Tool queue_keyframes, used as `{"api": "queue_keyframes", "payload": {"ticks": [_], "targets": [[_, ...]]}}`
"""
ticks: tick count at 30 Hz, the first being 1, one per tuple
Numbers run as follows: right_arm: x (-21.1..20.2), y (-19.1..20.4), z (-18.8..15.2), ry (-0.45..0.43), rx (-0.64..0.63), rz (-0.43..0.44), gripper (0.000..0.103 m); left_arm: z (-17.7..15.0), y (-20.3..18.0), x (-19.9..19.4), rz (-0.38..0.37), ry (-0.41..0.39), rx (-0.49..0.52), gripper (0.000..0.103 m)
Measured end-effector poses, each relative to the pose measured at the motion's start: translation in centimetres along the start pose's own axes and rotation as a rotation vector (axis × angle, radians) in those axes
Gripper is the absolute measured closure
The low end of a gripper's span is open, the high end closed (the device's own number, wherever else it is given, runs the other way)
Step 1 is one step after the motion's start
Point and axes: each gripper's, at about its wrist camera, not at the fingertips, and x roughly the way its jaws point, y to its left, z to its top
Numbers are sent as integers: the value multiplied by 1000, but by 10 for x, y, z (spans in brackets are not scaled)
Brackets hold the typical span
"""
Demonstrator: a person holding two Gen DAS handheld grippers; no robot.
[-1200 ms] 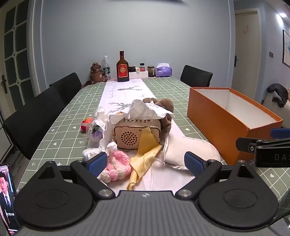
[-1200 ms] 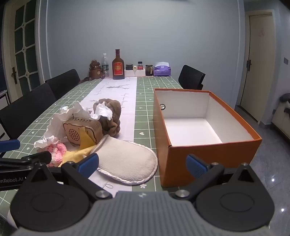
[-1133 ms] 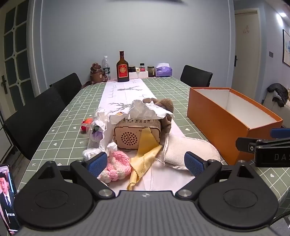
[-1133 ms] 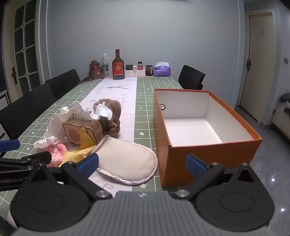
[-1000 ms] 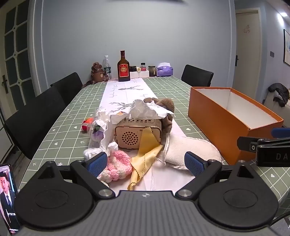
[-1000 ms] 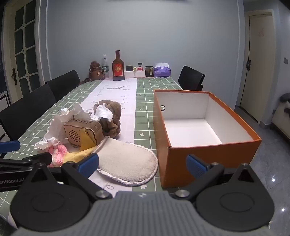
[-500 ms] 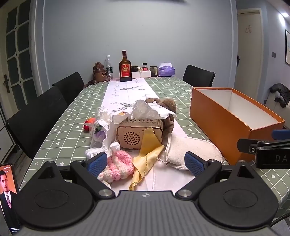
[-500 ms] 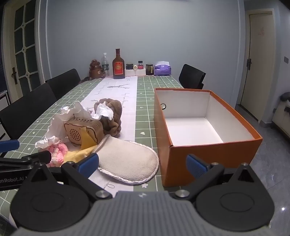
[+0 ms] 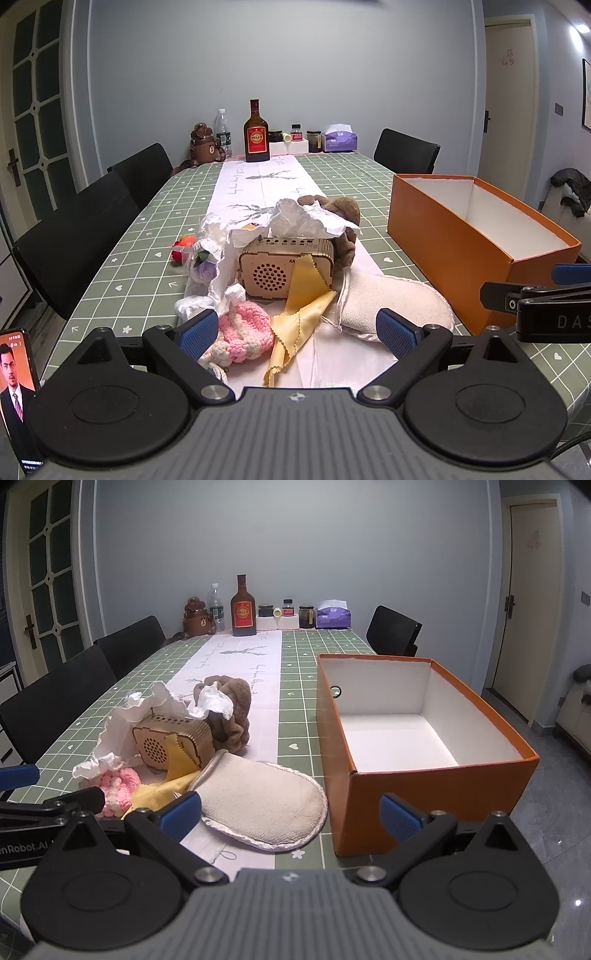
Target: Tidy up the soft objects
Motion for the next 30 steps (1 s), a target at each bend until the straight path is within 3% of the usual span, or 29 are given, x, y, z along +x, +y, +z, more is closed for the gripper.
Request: {"api": "queue_keyframes", "payload": {"ticks": [30], "targets": [[7, 7, 1, 25, -29, 16, 2, -2, 2, -3, 12, 1, -6, 0]]}}
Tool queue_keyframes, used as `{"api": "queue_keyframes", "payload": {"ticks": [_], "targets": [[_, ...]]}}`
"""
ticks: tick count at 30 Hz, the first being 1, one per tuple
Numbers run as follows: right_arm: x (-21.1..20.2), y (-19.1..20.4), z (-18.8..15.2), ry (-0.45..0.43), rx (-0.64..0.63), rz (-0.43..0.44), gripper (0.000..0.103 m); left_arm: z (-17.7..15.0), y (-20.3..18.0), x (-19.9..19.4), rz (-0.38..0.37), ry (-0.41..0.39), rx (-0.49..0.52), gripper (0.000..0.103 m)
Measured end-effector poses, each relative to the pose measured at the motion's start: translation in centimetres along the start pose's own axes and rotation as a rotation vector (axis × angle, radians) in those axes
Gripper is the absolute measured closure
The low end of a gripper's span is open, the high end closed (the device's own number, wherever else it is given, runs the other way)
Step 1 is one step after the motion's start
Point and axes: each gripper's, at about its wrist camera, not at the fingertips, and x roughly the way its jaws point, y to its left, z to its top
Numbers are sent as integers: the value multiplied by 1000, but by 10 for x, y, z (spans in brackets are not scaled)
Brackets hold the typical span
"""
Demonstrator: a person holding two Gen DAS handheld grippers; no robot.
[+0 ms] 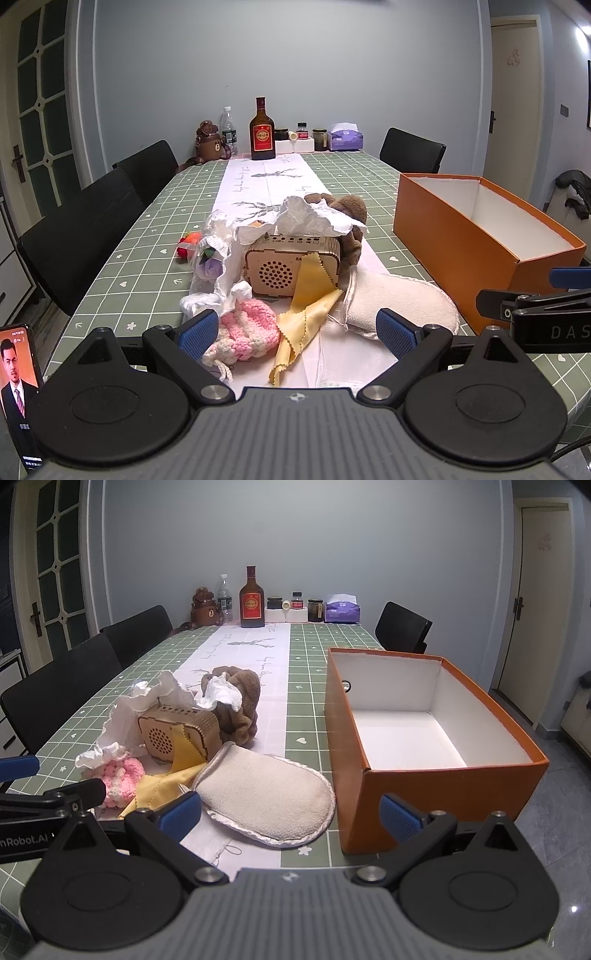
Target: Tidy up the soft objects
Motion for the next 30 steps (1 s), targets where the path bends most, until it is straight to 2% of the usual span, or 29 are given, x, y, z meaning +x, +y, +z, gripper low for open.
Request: {"api": "queue_keyframes", "payload": {"ticks": [22, 30], "targets": [[5, 4, 1, 17, -15, -4, 2, 1, 4, 7, 6, 9, -18, 0], [16, 5, -1, 47, -4, 10, 2, -1, 6, 18, -23, 35, -28, 0]]}}
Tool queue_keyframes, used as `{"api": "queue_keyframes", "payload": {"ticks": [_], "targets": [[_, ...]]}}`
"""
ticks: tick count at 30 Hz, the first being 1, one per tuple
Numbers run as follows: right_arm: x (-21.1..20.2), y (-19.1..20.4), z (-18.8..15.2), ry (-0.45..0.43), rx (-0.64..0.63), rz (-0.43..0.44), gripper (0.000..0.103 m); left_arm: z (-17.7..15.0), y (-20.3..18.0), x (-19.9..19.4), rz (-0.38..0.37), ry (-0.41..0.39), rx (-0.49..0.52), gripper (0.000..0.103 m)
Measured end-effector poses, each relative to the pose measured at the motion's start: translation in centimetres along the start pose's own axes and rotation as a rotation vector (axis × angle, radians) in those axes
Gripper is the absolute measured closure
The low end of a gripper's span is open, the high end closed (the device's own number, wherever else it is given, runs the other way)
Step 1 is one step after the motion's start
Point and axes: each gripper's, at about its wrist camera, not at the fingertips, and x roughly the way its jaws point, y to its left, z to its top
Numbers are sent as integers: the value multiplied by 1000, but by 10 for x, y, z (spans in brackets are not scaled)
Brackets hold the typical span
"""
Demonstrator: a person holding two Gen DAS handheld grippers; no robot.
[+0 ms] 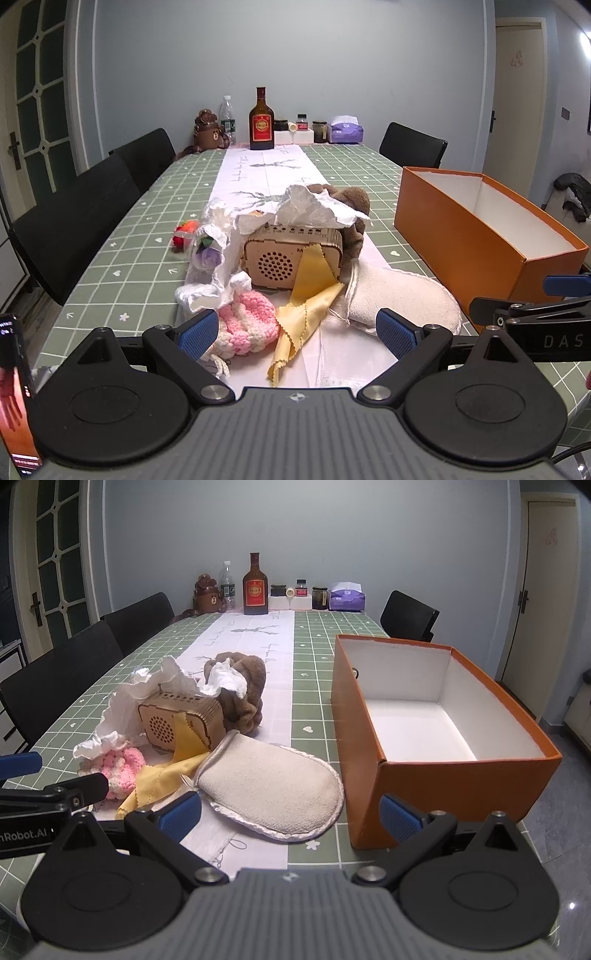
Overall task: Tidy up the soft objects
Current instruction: 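Grasp the yellow cloth with the left gripper while the right gripper grasps the white mesh bag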
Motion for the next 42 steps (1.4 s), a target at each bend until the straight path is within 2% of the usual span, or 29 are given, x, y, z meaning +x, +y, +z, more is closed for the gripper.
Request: {"api": "queue_keyframes", "payload": {"ticks": [5, 8, 9, 10, 12, 14, 16, 18, 22, 24, 26, 28, 31, 34, 38, 40, 42], "targets": [[14, -1, -5, 42, 17, 48, 3, -6, 7, 10, -43, 32, -13, 0], [21, 2, -10, 58, 1, 58, 3, -10, 12, 17, -78, 60, -26, 18], [23, 4, -12, 62, -11, 62, 4, -11, 14, 20, -90, 78, -32, 19], [25, 7, -14, 67, -28, 67, 9, -13, 15, 23, -107, 93, -44, 21], [30, 12, -17, 80, -59, 79, 15, -16, 20, 28, -142, 113, -71, 29], [35, 17, -19, 97, -79, 103, 18, -18, 22, 33, -167, 123, -78, 33], [40, 22, -21, 107, -88, 130, 20, -19, 22, 38, -168, 123, -56, 39], [47, 27, -22, 122, -94, 157, 27, -18, 21, 44, -171, 123, -35, 40], [61, 35, -26, 166, -72, 210, 28, -12, 19, 57, -192, 129, 21, 40], [69, 38, -27, 187, -51, 236, 28, -8, 18, 63, -199, 132, 60, 51], [76, 41, -28, 207, -33, 257, 23, -6, 19, 68, -194, 143, 65, 56], [83, 44, -29, 224, -16, 263, 14, -5, 21, 70, -197, 152, 72, 57], [94, 47, -29, 250, 6, 284, 14, -6, 21, 72, -187, 162, 99, 57], [102, 57, -27, 238, -24, 273, 16, -7, 23, 76, -172, 169, 101, 57], [111, 70, -24, 216, -110, 244, 22, -4, 27, 79, -163, 166, 79, 57], [113, 75, -23, 198, -158, 221, 33, -3, 29, 80, -172, 166, 72, 57], [115, 77, -23, 185, -188, 212, 38, -1, 29, 83, -180, 172, 72, 56]]}}
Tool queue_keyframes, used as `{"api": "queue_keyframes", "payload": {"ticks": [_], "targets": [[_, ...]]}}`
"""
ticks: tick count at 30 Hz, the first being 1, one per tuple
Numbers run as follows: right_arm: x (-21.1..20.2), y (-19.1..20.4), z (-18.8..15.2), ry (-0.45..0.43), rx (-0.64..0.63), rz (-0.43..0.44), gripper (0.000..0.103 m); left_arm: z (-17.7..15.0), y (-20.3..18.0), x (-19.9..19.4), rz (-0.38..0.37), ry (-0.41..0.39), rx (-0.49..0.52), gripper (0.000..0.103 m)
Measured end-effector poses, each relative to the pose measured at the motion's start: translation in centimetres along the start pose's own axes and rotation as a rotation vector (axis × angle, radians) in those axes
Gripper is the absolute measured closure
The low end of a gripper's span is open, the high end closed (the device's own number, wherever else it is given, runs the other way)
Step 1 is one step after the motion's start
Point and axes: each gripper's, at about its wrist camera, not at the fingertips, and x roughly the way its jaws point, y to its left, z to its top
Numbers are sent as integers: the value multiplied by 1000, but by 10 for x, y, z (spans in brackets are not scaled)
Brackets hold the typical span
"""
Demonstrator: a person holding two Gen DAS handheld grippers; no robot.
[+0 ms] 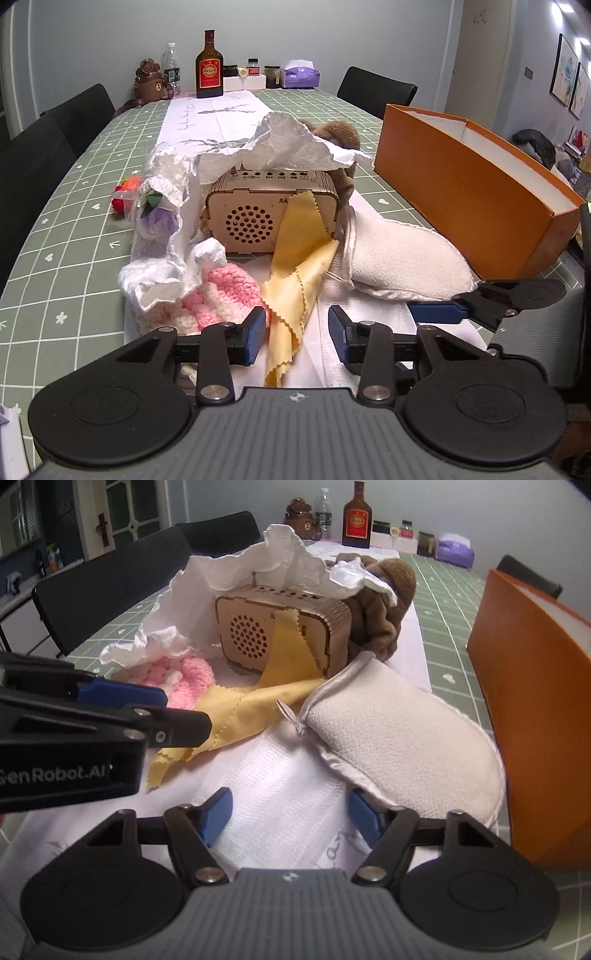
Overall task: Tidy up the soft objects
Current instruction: 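Grasp the yellow cloth with the left gripper while the right gripper grasps the white mesh bag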
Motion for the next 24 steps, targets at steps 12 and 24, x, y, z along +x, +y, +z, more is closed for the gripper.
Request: {"api": "queue_keyframes", "payload": {"ticks": [12, 24], "targets": [[-5, -7, 1, -4, -58, 37, 103, 8, -13, 21, 22, 4, 93, 41], [-32, -36, -15, 62, -46, 39, 64, 7, -40, 57, 84, 73, 299, 80]]}}
